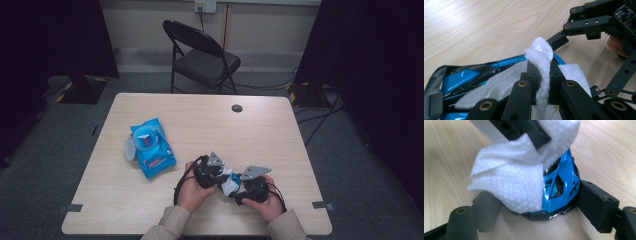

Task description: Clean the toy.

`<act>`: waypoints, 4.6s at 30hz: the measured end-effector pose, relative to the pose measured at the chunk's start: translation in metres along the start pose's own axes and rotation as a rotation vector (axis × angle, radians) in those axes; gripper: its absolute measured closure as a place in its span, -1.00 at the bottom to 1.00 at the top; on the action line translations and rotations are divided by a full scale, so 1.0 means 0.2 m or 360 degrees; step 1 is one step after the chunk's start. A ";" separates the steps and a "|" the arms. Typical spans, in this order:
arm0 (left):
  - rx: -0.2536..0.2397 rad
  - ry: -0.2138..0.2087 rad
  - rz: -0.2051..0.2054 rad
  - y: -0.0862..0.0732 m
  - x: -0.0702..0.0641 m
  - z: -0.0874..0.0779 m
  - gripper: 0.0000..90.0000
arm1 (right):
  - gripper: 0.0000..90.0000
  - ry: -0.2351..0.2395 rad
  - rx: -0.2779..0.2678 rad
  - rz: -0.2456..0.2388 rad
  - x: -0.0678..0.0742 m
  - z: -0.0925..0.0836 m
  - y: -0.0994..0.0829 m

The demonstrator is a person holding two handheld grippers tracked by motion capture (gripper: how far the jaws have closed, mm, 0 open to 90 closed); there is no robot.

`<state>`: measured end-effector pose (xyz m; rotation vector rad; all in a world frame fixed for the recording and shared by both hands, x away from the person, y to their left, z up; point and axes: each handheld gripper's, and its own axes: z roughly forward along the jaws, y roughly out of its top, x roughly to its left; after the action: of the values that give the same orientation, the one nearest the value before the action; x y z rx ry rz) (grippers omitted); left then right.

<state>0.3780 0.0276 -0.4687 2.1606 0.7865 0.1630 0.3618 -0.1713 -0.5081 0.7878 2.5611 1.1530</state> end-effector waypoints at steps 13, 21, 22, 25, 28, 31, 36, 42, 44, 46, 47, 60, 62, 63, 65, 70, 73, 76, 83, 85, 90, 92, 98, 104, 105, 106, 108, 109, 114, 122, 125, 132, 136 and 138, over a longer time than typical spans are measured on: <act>0.0038 0.0130 -0.0012 -0.05 0.11 -0.11 0.86 | -0.48 0.0000 0.0000 0.0002 0.00 0.00 0.00; 0.0030 0.0166 -0.0052 -0.07 0.18 -0.13 0.86 | -0.48 0.0000 0.0000 0.0002 0.00 0.00 0.00; 0.0027 0.0181 -0.0056 -0.07 0.19 -0.13 0.86 | -0.48 0.0000 0.0000 0.0001 0.00 0.00 0.00; 0.0032 0.0188 -0.0066 -0.08 0.22 -0.15 0.86 | -0.48 0.0000 0.0000 0.0001 0.00 0.00 0.00; 0.0025 0.0193 -0.0085 -0.09 0.24 -0.15 0.86 | -0.48 0.0000 0.0000 0.0001 0.00 0.00 0.00; 0.0037 0.0209 -0.0090 -0.08 0.25 -0.16 0.86 | -0.48 0.0000 0.0000 0.0001 0.00 0.00 0.00; 0.0022 0.0284 -0.0066 -0.05 0.26 -0.21 0.87 | -0.48 0.0000 0.0000 0.0001 0.00 0.00 0.00; -0.0068 0.0229 -0.0087 0.02 0.24 -0.28 0.87 | -0.48 0.0001 0.0000 0.0002 0.00 0.00 0.00; -0.0088 0.0207 -0.0087 0.03 0.22 -0.28 0.87 | -0.48 0.0000 0.0000 0.0001 0.00 0.00 0.00; -0.0099 0.0183 -0.0062 0.06 0.19 -0.27 0.87 | -0.48 0.0000 0.0000 0.0001 0.00 0.00 0.00; -0.0102 0.0169 -0.0060 0.06 0.18 -0.26 0.87 | -0.48 0.0000 0.0000 0.0001 0.00 0.00 0.00; -0.0029 -0.0008 0.0047 0.13 -0.04 0.02 0.87 | -0.48 0.0000 -0.0001 0.0001 0.00 0.00 0.00; 0.0017 -0.0038 0.0073 0.13 -0.07 0.07 0.87 | -0.48 0.0000 0.0000 0.0001 0.00 0.00 0.00; 0.0038 -0.0046 0.0079 0.12 -0.09 0.09 0.87 | -0.48 0.0001 0.0000 0.0001 0.00 0.00 0.00; 0.0075 -0.0050 0.0101 0.11 -0.10 0.13 0.85 | -0.48 0.0000 0.0000 0.0000 0.00 0.00 0.00; 0.0053 -0.0073 0.0094 0.07 -0.10 0.17 0.81 | -0.48 0.0000 0.0000 0.0000 0.00 0.00 0.00; 0.0037 -0.0090 0.0096 0.06 -0.09 0.18 0.81 | -0.48 0.0000 0.0000 0.0000 0.00 0.00 0.00; 0.0023 -0.0091 0.0105 0.06 -0.09 0.18 0.83 | -0.48 0.0000 0.0000 0.0000 0.00 0.00 0.00; 0.0045 -0.0076 0.0092 0.07 -0.09 0.16 0.88 | -0.48 0.0000 0.0000 0.0000 0.00 0.00 0.00; 0.0046 -0.0056 0.0107 0.07 -0.08 0.16 0.88 | -0.48 0.0000 0.0000 0.0000 0.00 0.00 0.00; 0.0017 0.0003 0.0087 0.06 -0.04 0.12 0.88 | -0.48 0.0000 0.0000 0.0001 0.00 0.00 0.00; 0.0014 0.0007 0.0081 0.06 -0.04 0.11 0.88 | -0.48 0.0000 0.0000 0.0001 0.00 0.00 0.00; -0.0007 0.0048 0.0072 0.05 0.00 0.09 0.88 | -0.48 -0.0001 0.0000 0.0002 0.00 0.00 0.00; -0.0020 0.0159 0.0057 0.04 0.06 0.05 0.87 | -0.37 0.0004 -0.0001 0.0003 0.00 0.00 0.00; -0.0005 0.0242 0.0068 0.03 0.08 0.03 0.87 | 0.15 0.0012 -0.0020 -0.0003 0.00 -0.01 -0.01; -0.0012 0.0242 0.0047 0.02 0.11 0.02 0.87 | 0.72 0.0017 -0.0056 -0.0002 -0.01 -0.03 -0.02; -0.0067 0.0144 -0.0052 0.00 0.15 0.00 0.87 | 0.67 0.0022 -0.0057 -0.0004 -0.02 -0.03 -0.02; -0.0078 0.0112 0.0003 -0.01 0.15 0.00 0.86 | 0.50 0.0048 -0.0058 -0.0004 -0.02 -0.03 -0.02; -0.0043 0.0114 -0.0033 0.01 0.12 0.02 0.88 | 0.27 -0.0027 -0.0049 0.0039 -0.02 -0.03 -0.02; -0.0036 0.0103 -0.0012 0.01 0.09 0.04 0.89 | -0.60 -0.0013 -0.0132 0.0089 -0.02 -0.01 0.03; -0.0032 0.0095 -0.0017 0.02 0.08 0.04 0.89 | -0.64 0.0016 -0.0116 0.0069 -0.02 0.02 0.06; -0.0036 0.0051 0.0010 0.03 0.02 0.08 0.89 | -0.43 0.0010 0.0000 -0.0020 0.00 0.08 0.07; -0.0024 0.0065 0.0012 0.04 0.01 0.08 0.89 | -0.42 0.0007 -0.0004 -0.0021 0.00 0.08 0.07; -0.0021 0.0070 0.0027 0.04 0.01 0.08 0.89 | -0.42 0.0008 -0.0004 -0.0019 0.00 0.07 0.06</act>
<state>0.3896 0.0149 -0.4740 2.1580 0.7897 0.2245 0.3720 -0.1545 -0.5083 0.7687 2.5645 1.1555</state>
